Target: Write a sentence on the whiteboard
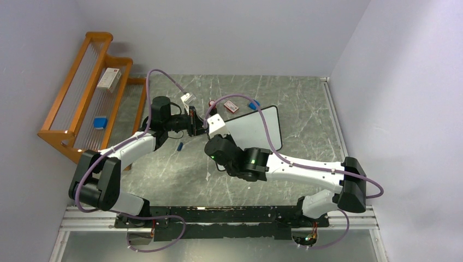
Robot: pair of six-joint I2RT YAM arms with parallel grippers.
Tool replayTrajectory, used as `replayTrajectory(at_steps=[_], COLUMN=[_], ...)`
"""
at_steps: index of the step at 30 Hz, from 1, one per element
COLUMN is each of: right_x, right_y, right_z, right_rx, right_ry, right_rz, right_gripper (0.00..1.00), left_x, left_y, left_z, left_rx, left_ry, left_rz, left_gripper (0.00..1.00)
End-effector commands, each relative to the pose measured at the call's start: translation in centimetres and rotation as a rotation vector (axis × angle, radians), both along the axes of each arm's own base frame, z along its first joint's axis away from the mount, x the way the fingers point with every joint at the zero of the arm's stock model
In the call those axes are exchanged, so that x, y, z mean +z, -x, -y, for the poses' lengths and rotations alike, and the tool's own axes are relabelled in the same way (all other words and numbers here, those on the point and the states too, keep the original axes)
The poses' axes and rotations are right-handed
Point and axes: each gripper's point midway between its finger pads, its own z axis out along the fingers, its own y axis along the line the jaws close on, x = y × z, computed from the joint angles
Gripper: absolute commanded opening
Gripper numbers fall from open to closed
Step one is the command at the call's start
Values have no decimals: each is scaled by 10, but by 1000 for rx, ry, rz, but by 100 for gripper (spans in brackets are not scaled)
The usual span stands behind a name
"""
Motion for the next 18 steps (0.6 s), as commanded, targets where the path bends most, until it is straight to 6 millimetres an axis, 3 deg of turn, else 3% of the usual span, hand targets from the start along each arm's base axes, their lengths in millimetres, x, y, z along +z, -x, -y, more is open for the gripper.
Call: replayTrajectory(at_steps=[1, 18], right_x=[9, 4], right_y=[-4, -7], right_z=[-5, -6], right_rx=[-20, -36], right_ry=[-41, -34], right_rz=[6, -2], right_gripper=[0, 0], left_x=[2, 4], left_y=[2, 4], left_z=[0, 1], left_rx=[-5, -14], left_ry=[-4, 6], left_rz=[-3, -2], left_gripper=[5, 5])
